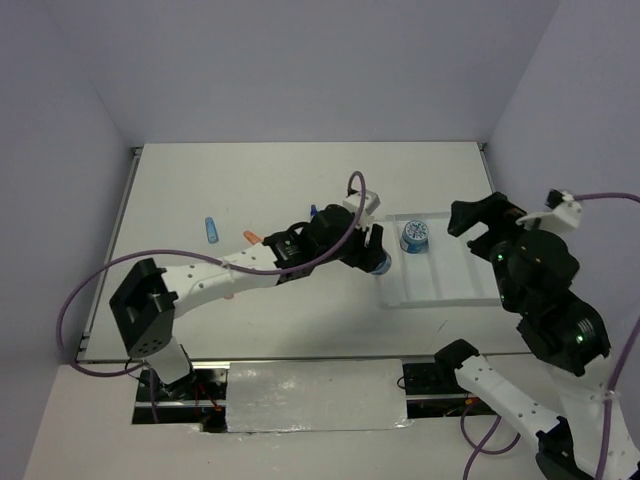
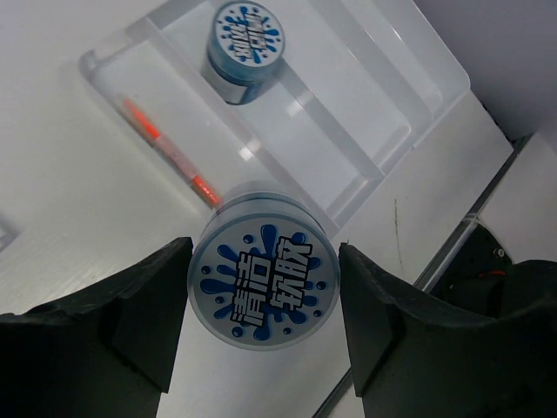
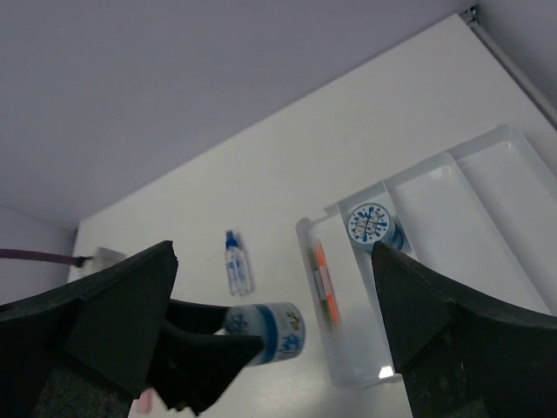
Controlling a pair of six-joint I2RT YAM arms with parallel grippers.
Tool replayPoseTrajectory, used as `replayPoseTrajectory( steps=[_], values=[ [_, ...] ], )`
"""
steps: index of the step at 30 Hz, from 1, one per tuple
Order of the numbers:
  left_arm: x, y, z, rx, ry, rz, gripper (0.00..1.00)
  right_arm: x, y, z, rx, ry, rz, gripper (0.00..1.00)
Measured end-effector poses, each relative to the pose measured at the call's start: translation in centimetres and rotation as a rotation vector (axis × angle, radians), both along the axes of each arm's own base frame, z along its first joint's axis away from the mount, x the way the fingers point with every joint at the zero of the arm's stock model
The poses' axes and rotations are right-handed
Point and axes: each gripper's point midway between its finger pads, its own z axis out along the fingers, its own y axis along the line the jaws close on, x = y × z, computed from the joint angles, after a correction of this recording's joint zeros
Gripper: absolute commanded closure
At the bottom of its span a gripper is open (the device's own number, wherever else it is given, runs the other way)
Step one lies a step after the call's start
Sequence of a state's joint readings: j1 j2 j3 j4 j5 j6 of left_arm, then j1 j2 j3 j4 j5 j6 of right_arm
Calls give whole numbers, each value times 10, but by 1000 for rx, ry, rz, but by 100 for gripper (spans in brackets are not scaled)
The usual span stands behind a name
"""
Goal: Sort the stationery into containers
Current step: Place the stationery in the storage box.
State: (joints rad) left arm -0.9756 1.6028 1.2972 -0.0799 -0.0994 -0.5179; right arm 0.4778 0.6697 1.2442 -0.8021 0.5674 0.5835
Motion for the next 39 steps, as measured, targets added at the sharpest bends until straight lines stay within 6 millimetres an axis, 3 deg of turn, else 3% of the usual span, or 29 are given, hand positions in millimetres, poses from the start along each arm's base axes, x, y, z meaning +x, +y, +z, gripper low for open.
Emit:
replayPoseTrajectory(
  steps=[2,6,15,18,23,28,34,37,38,39],
  values=[
    [0,-19,-16,2,-4,-41,100,-16,-12,20,32,-58,-21,0],
    [8,-57,-35,-27,-19,-107,100,-38,-22,37,65,-118,-13,0],
    [32,-134,-48,-82,-68,-210,100,-51,-10,18,51,-80,89,0],
    [33,-146,-49,-77,-86,-225,100,-54,-10,14,42,-74,104,0],
    [35,-157,-56,-50,-96,-223,89,-59,-10,15,34,-83,120,0],
    [37,-162,-77,-5,-86,-219,88,-66,-10,17,40,-104,143,0],
    [37,-153,-95,88,-86,-181,70,-66,-6,12,33,-95,164,0],
    [36,-152,-97,110,-94,-166,49,-66,-4,10,29,-89,173,0],
    [36,-151,-97,114,-97,-163,35,-65,-4,9,28,-85,175,0],
    [36,-151,-97,118,-99,-161,29,-65,-3,8,28,-83,179,0]
  ],
)
